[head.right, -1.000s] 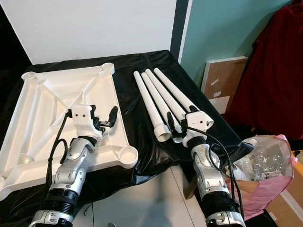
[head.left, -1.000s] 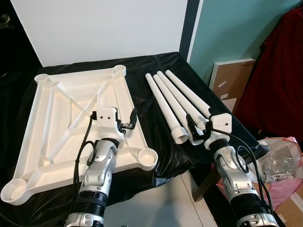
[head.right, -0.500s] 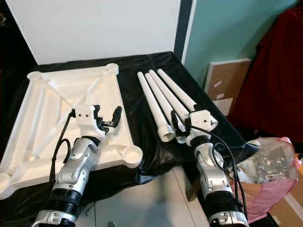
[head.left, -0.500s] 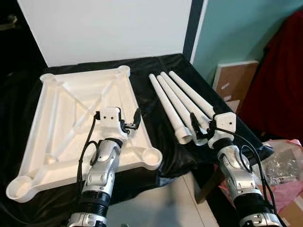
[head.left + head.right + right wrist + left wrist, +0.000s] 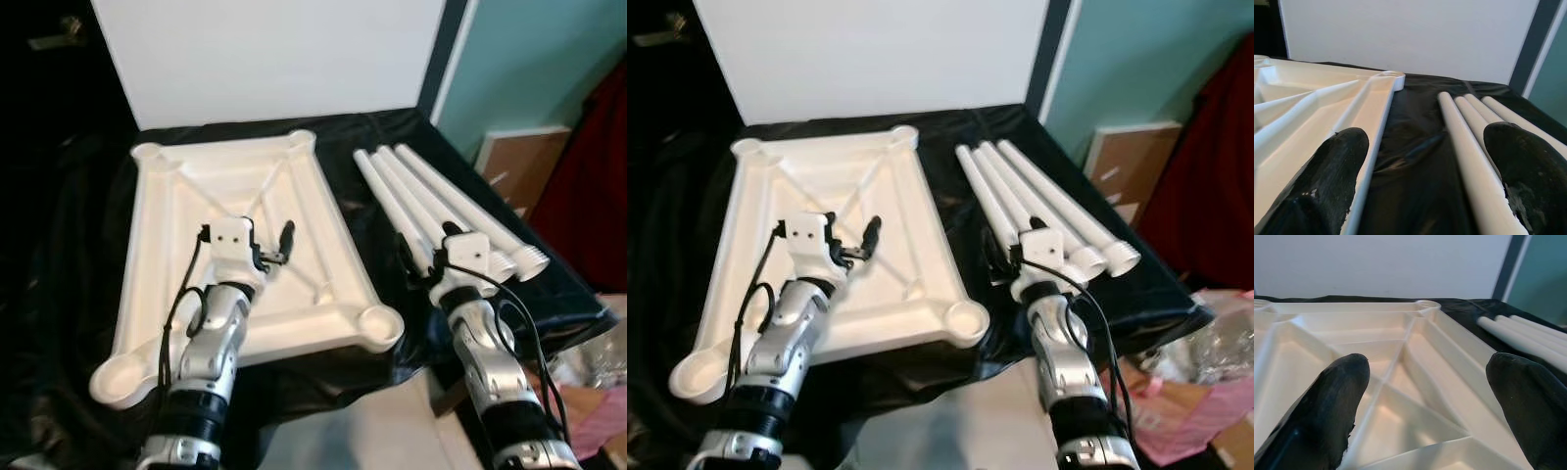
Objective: Building children table
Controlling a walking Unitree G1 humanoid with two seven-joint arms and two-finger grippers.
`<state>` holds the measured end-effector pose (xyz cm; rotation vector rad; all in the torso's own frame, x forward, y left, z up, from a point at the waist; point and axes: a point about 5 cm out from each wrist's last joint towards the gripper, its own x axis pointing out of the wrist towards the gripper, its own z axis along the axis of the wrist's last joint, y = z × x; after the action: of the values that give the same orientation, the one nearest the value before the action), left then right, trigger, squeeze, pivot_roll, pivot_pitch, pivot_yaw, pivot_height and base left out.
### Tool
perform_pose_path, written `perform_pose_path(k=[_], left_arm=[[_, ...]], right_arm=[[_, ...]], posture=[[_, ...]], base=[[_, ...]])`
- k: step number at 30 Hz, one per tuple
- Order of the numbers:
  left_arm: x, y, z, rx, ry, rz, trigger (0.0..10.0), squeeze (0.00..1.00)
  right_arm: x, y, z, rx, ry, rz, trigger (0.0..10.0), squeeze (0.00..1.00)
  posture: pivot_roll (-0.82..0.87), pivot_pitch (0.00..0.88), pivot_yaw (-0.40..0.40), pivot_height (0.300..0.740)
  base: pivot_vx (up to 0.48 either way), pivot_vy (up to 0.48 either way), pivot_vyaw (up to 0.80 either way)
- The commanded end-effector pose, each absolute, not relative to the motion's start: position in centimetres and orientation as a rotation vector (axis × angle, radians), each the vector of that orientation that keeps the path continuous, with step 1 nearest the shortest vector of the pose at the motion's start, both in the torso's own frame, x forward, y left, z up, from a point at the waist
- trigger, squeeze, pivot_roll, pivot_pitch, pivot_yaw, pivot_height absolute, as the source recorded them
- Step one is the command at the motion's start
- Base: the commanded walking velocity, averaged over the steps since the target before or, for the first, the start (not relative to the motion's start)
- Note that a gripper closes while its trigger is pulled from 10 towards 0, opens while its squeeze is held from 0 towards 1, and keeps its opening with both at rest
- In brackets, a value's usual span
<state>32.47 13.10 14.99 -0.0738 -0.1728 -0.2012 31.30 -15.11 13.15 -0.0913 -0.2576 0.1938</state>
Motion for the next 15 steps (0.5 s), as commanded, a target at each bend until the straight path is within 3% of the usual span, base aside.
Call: perform_pose_path(k=[1, 7, 15], left_arm=[[32.4, 11.9, 15.0, -0.074, -0.164, -0.243, 10.0, 0.00], [32.3, 9.1, 15.7, -0.114, -0.119, -0.430, 10.0, 0.00], [31.8, 7.6, 15.9, -0.080, -0.095, -0.556, 10.0, 0.00]], right_arm=[[31.3, -16.1, 13.0, -0.106, -0.241, 0.160, 10.0, 0.00], [31.9, -17.0, 13.0, -0.118, -0.186, 0.065, 10.0, 0.00], [32.5, -18.0, 12.5, -0.210, -0.079, -0.024, 10.0, 0.00]], posture=[[-0.06, 0.028, -0.019, 0.740], [-0.07, 0.035, -0.020, 0.740], [-0.08, 0.038, -0.020, 0.740]], base=[[0.000, 0.000, 0.00], [0.000, 0.000, 0.00], [0.000, 0.000, 0.00]])
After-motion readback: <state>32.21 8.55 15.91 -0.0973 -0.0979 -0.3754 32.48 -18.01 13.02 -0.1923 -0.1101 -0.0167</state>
